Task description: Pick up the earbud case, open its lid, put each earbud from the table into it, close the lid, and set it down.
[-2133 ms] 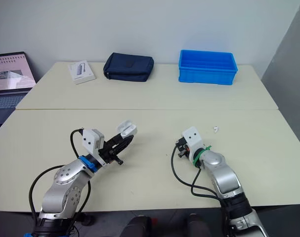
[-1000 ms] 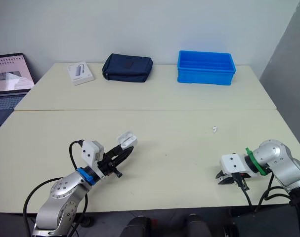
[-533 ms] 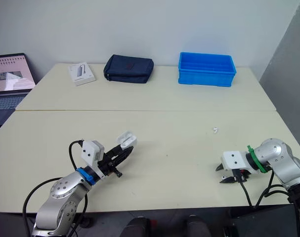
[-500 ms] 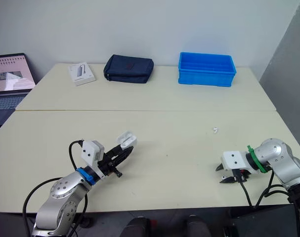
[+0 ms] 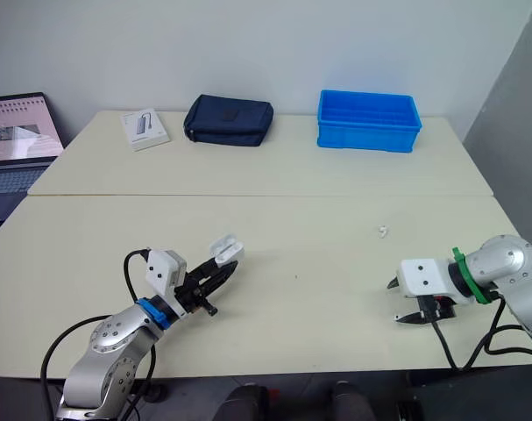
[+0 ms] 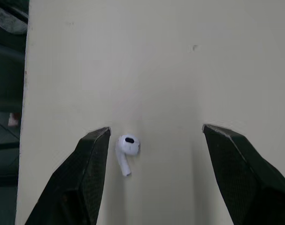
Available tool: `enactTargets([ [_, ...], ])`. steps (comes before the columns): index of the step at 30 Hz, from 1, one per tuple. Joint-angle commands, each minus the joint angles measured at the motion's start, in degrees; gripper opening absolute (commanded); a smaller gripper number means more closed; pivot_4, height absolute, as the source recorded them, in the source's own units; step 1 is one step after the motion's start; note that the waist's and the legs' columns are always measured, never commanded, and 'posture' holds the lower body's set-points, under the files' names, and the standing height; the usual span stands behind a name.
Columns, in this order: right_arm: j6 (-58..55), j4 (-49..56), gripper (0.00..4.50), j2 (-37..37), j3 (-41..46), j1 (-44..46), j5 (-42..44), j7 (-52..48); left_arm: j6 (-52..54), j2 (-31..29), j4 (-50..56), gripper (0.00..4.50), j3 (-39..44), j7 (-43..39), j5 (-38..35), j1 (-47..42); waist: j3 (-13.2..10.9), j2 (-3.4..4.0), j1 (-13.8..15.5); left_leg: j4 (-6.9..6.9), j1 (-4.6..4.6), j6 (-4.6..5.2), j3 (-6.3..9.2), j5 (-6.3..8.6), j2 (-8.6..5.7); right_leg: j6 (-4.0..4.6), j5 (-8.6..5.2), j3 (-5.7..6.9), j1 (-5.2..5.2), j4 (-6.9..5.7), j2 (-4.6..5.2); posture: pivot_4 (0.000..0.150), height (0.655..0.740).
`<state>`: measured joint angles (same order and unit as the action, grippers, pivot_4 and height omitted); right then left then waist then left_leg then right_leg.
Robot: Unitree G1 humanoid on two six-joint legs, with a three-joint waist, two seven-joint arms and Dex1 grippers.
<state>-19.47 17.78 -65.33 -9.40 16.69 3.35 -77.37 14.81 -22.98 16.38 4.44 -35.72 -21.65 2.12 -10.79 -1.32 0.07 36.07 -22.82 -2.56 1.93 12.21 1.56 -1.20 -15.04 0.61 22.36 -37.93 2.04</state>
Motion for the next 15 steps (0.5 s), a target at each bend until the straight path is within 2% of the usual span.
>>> enactTargets([
  [1, -9.4, 7.9, 3.26, -2.6, -1.7, -0.1, -3.6, 1.7, -0.2, -0.3, 2.2, 0.78, -0.6, -0.5, -0.3, 0.0, 0.0, 0.01, 0.0, 0.0, 0.0, -0.01, -0.01, 0.0, 0.0, 0.06, -0.03, 0.0, 0.0, 0.0, 0.0, 0.15, 0.7218],
  [6, -12.0, 8.8, 3.26, -1.2, -7.6, 0.4, -9.0, 4.1, -0.2, -0.2, 2.0, 0.78, -1.5, -0.5, -0.1, -0.4, 0.0, 0.0, 0.0, 0.01, -0.02, -0.02, -0.04, 0.01, -0.02, 0.31, -0.18, -0.01, -0.01, 0.06, 0.02, 0.15, 0.7218],
  [15, -11.6, 5.1, 3.26, 0.9, -10.5, 1.4, -11.7, 5.0, 0.5, -0.9, 2.7, 0.78, -1.3, -0.2, -0.5, -0.7, 0.0, 0.0, -0.1, 0.01, -0.03, -0.02, -0.06, 0.01, 0.0, 0.26, -0.16, 0.0, 0.01, 0.08, -0.01, 0.15, 0.7218],
])
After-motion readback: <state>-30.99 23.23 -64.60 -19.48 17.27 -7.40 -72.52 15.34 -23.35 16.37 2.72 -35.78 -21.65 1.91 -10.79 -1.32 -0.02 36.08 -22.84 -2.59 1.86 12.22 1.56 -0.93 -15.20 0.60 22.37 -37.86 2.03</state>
